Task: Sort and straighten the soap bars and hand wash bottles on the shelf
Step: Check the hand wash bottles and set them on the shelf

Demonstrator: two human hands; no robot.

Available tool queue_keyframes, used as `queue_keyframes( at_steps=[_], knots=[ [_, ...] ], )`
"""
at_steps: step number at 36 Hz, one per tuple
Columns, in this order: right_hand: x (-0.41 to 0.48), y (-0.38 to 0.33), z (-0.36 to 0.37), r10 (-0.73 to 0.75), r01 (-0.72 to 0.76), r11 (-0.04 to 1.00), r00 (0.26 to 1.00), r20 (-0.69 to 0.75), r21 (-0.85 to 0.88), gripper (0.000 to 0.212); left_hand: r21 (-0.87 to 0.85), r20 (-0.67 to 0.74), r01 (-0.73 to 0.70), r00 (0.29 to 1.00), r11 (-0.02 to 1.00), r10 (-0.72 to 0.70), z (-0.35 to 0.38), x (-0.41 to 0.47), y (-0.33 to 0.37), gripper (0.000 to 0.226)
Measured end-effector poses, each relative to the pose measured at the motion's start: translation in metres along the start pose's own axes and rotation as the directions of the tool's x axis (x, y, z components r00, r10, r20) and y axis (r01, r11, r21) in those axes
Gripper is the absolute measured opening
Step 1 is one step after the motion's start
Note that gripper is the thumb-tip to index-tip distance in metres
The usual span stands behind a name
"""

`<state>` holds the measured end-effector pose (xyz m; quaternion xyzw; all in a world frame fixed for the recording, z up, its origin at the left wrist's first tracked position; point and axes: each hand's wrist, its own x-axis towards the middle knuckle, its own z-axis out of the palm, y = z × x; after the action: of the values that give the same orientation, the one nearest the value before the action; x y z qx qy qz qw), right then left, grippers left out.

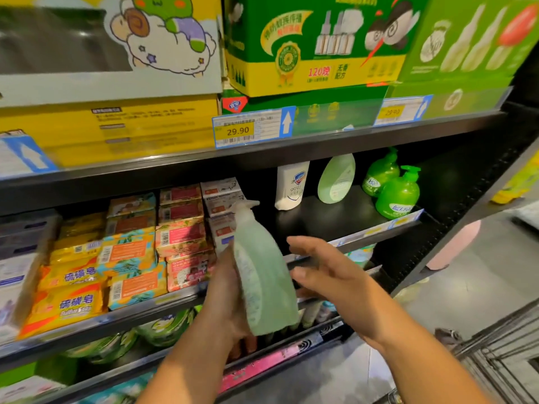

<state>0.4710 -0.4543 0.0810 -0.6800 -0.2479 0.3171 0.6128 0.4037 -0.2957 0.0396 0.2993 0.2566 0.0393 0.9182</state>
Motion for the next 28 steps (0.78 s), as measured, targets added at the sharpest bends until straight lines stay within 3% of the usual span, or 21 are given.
queue_keyframes(
  at_steps=[3,5,8,11,14,16,18,20,21,22,24,25,28],
  knots=[
    [0.011,0.004,0.000,0.123,-0.120,0.984,0.992,-0.014,0.129,0.049,0.173,-0.006,0.032,0.999,0.984,-0.031,0.006,-0.008,0.010,0.072],
    [0.020,0.014,-0.010,0.230,-0.214,0.934,0.973,-0.026,0.286,0.058,0.281,0.084,0.005,0.996,0.960,-0.030,0.012,-0.018,0.016,0.080],
    [0.030,0.035,-0.023,0.346,-0.337,0.728,0.932,0.105,0.597,0.059,0.314,0.205,-0.019,0.978,0.949,-0.048,0.026,-0.032,0.022,0.084],
    [0.036,0.057,-0.028,0.202,-0.278,0.569,0.960,0.196,0.774,0.060,0.261,0.244,-0.084,0.970,0.962,0.018,0.032,-0.033,0.024,0.080],
    [0.040,0.070,-0.033,0.140,-0.148,0.525,0.986,0.087,0.838,0.067,0.341,0.122,-0.248,0.968,0.907,0.219,0.032,-0.027,0.030,0.059],
    [0.040,0.072,-0.044,0.143,-0.072,0.539,0.990,-0.006,0.839,0.052,0.533,0.026,-0.331,0.926,0.779,0.376,0.025,-0.016,0.036,0.039],
    [0.043,0.067,-0.057,0.120,0.014,0.632,0.986,-0.116,0.775,0.050,0.715,0.010,-0.370,0.854,0.593,0.520,0.014,-0.002,0.045,0.024],
    [0.053,0.061,-0.069,0.049,0.121,0.824,0.958,-0.283,0.554,0.065,0.880,0.119,-0.354,0.809,0.317,0.575,-0.002,0.017,0.054,0.017],
    [0.057,0.057,-0.075,-0.002,0.164,0.905,0.924,-0.382,0.392,0.063,0.935,0.184,-0.322,0.799,0.149,0.572,-0.010,0.026,0.057,0.012],
    [0.062,0.053,-0.078,-0.053,0.180,0.957,0.881,-0.471,0.228,0.059,0.962,0.243,-0.269,0.786,-0.039,0.569,-0.017,0.036,0.060,0.014],
    [0.075,0.044,-0.083,-0.169,0.194,0.981,0.823,-0.542,-0.011,0.059,0.921,0.343,-0.159,0.766,-0.356,0.544,-0.030,0.058,0.060,0.049],
    [0.082,0.042,-0.085,-0.218,0.204,0.975,0.822,-0.526,-0.084,0.061,0.888,0.360,-0.102,0.762,-0.448,0.538,-0.034,0.069,0.057,0.063],
    [0.102,0.038,-0.086,-0.268,0.212,0.962,0.848,-0.457,-0.170,0.056,0.846,0.212,0.080,0.858,-0.528,0.469,-0.043,0.090,0.042,0.073]
  ],
)
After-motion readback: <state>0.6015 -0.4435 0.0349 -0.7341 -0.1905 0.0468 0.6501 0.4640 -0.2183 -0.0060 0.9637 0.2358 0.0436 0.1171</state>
